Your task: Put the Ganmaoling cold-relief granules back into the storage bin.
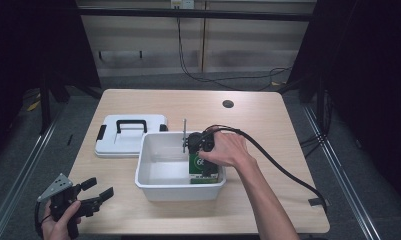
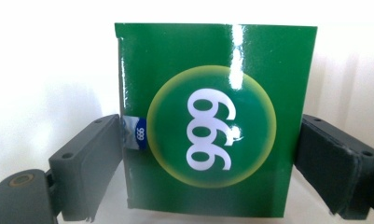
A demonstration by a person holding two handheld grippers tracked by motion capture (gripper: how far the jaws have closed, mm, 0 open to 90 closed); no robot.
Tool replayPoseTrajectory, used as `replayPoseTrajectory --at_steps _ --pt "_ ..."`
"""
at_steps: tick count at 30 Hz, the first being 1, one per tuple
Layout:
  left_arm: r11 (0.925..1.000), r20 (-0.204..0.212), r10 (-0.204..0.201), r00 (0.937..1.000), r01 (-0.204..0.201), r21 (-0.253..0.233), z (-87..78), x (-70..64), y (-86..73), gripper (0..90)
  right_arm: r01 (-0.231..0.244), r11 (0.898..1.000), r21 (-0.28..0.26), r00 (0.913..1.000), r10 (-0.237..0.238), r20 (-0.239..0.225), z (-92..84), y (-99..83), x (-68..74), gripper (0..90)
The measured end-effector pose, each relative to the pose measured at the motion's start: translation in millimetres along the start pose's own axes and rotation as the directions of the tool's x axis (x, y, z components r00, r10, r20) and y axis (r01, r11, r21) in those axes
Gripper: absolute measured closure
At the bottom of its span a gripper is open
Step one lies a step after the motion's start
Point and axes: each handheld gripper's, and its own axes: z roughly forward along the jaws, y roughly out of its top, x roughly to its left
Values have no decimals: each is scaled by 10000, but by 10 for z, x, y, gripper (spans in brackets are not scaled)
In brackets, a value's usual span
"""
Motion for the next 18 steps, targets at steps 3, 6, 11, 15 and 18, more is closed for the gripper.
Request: replayPoseTrajectory --at_steps 3,6,11,15,18 --pt "9999 -56 -99 9999 99 -58 -2 -4 -2 159 -62 9999 -94 10000 62 -28 -30 -26 -5 119" --pt "10000 -28 24 10000 -24 8 -1 -5 2 159 -51 10000 -13 10000 51 50 -62 -39 1 121" --pt "10000 -30 -36 10000 36 -12 -6 -5 -3 159 19 10000 -34 9999 -18 143 -106 -71 7 120" --pt "10000 11 48 10000 -48 -3 -15 -14 -3 159 -6 9987 -511 9993 25 377 -190 -104 12 126" --pt "10000 15 36 10000 -36 -9 -16 -14 -4 159 -249 9928 -1174 9981 313 528 -301 -160 23 129"
